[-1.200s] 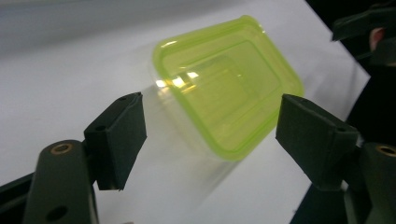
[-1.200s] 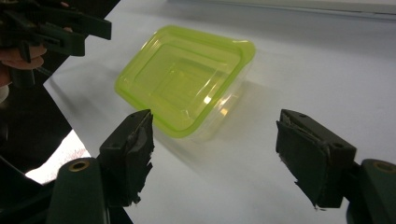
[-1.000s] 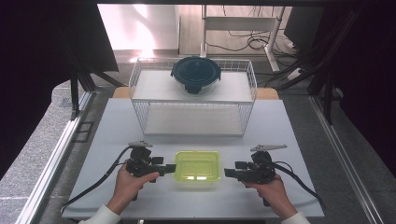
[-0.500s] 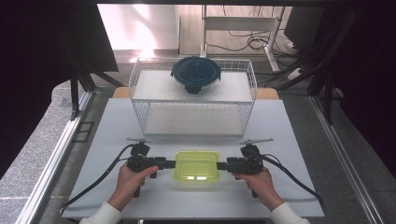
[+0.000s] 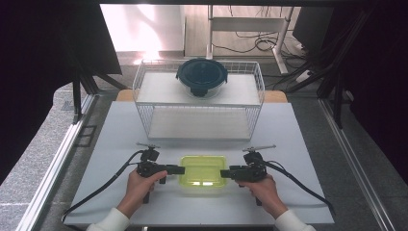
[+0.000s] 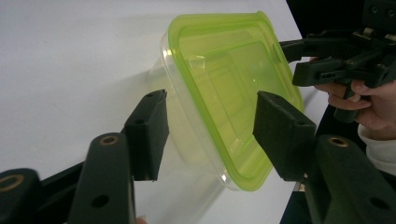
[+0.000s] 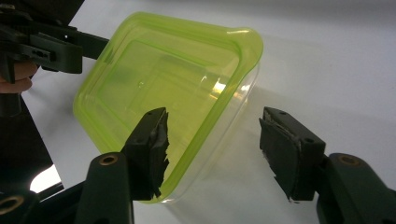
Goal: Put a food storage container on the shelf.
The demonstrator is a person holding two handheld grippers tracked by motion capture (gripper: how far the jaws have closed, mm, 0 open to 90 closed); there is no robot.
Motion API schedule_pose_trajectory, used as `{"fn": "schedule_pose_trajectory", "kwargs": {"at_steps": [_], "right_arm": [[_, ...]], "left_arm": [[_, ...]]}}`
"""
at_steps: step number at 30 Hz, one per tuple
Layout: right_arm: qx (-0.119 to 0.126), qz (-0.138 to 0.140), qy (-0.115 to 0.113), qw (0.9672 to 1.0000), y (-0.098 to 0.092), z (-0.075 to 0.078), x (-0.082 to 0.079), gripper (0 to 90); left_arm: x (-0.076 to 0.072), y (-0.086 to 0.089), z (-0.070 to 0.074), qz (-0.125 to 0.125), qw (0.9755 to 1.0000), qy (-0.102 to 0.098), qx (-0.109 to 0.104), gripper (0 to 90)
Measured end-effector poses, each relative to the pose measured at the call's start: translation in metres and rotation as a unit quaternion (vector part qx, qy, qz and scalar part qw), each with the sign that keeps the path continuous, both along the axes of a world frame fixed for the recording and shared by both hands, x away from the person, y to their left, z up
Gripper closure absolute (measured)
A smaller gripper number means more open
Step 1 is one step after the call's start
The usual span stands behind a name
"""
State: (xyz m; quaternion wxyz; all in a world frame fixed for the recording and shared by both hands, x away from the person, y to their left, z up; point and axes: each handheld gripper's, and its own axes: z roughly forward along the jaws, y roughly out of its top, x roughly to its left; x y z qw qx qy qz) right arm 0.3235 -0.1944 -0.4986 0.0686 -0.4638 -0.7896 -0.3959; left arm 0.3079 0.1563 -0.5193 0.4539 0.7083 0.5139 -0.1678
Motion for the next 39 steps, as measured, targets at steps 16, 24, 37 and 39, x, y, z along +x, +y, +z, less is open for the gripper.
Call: {"fn": "schedule_pose_trajectory", "kwargs": {"at_steps": [16, 24, 37, 39], "right_arm": [[0.03, -0.014, 0.033, 0.9989, -0.001, -0.003, 0.001, 69.1], [0.039, -0.022, 0.024, 0.9987, -0.006, 0.004, -0.002, 76.8], [0.054, -0.01, -0.013, 0.9984, -0.008, 0.028, -0.011, 77.3], [0.058, -0.008, -0.014, 0.9982, -0.008, 0.029, -0.012, 77.3]], "left_arm": [[-0.002, -0.005, -0.006, 0.0, 0.9995, 0.016, -0.027, 72.8], [-0.008, -0.003, 0.002, 0.001, 0.9992, -0.003, -0.039, 80.1], [-0.019, 0.001, 0.023, -0.003, 0.997, -0.045, -0.062, 80.2], [-0.02, 0.001, 0.025, -0.004, 0.9968, -0.049, -0.063, 80.1]]}}
